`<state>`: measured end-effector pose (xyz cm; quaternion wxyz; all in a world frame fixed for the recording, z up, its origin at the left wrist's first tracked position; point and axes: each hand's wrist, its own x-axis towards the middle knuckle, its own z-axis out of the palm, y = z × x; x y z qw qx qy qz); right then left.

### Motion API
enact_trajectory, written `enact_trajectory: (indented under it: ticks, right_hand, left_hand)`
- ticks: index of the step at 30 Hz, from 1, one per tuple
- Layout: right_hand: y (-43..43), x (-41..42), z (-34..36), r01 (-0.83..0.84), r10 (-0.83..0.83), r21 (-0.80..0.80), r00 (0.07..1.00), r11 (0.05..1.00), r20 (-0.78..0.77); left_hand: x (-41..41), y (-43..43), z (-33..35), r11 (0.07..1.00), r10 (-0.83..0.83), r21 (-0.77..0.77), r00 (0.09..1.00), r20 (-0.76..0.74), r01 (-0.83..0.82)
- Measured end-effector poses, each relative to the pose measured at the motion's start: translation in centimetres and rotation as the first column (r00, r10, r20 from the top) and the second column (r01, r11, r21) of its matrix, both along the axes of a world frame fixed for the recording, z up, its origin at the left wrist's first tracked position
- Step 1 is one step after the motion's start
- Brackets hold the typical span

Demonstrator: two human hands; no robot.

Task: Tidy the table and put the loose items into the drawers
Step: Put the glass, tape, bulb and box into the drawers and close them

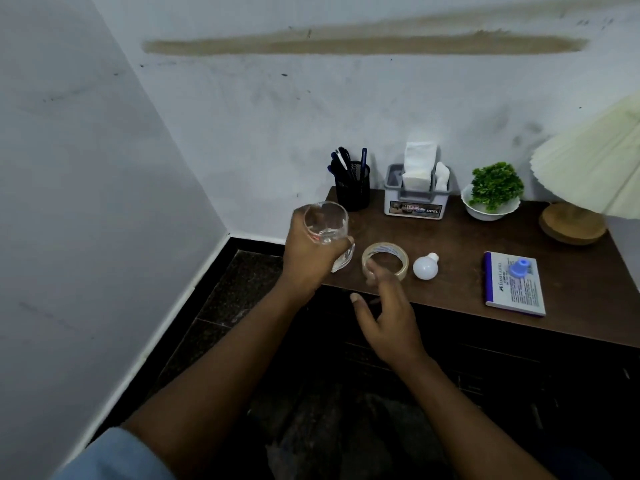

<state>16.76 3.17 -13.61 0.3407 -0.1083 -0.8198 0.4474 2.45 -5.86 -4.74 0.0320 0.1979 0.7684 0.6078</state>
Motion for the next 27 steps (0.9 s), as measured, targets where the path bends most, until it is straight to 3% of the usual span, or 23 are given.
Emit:
enact_trajectory:
  ticks: [3,5,8,11,13,15,17,19,24,27]
  right_hand:
    - [-0.3,-0.3,0.6,-0.160,0.157,-0.175,0.987,0.971,-0.031]
    - [-0.7,-0.2,0.6,-0.299,0.287,-0.388,0.954,0.872,-0.091]
    - [-0.7,0.3,0.4,-0.281,0.237,-0.524,0.960,0.804,-0.150]
    - [-0.3,0.8,0.3,-0.183,0.158,-0.501,0.983,0.846,-0.092]
    - [0.0,1.2,0.2,-0.148,0.133,-0.453,0.989,0.879,-0.066]
    - [0.2,1.7,0.1,-0.143,0.132,-0.412,0.990,0.900,-0.055]
    - [0.4,2.1,0.1,-0.141,0.137,-0.385,0.990,0.912,-0.037]
    - [0.6,2.3,0.1,-0.135,0.142,-0.360,0.990,0.923,-0.009]
    - [0.7,1.8,0.4,-0.190,0.225,-0.371,0.973,0.909,0.054]
    - [1.6,2.0,0.8,-0.297,0.434,-0.458,0.871,0.838,0.230]
  left_hand:
    - [2.6,-1.7,-0.6,0.966,-0.246,-0.064,0.967,0.073,0.250]
    - [4.0,-2.2,-1.2,0.909,-0.404,-0.023,0.894,0.193,0.416]
    - [4.4,-2.4,-1.5,0.845,-0.510,0.023,0.792,0.336,0.534]
    - [2.9,-1.8,-1.4,0.944,-0.303,-0.081,0.937,0.173,0.320]
    - [1.0,-1.6,-2.0,0.966,-0.060,-0.255,0.990,-0.126,0.026]
    - [-0.7,-1.8,-3.3,0.847,-0.086,-0.527,0.960,-0.267,-0.070]
    - [-1.5,-2.0,-5.0,0.653,-0.192,-0.757,0.969,-0.153,0.010]
    - [-1.7,-2.1,-6.6,0.561,-0.220,-0.825,0.972,-0.078,0.060]
    - [-0.7,-2.0,-6.7,0.770,-0.119,-0.638,0.979,-0.166,-0.014]
    - [1.3,-3.0,-6.3,0.851,-0.047,-0.522,0.983,-0.179,-0.054]
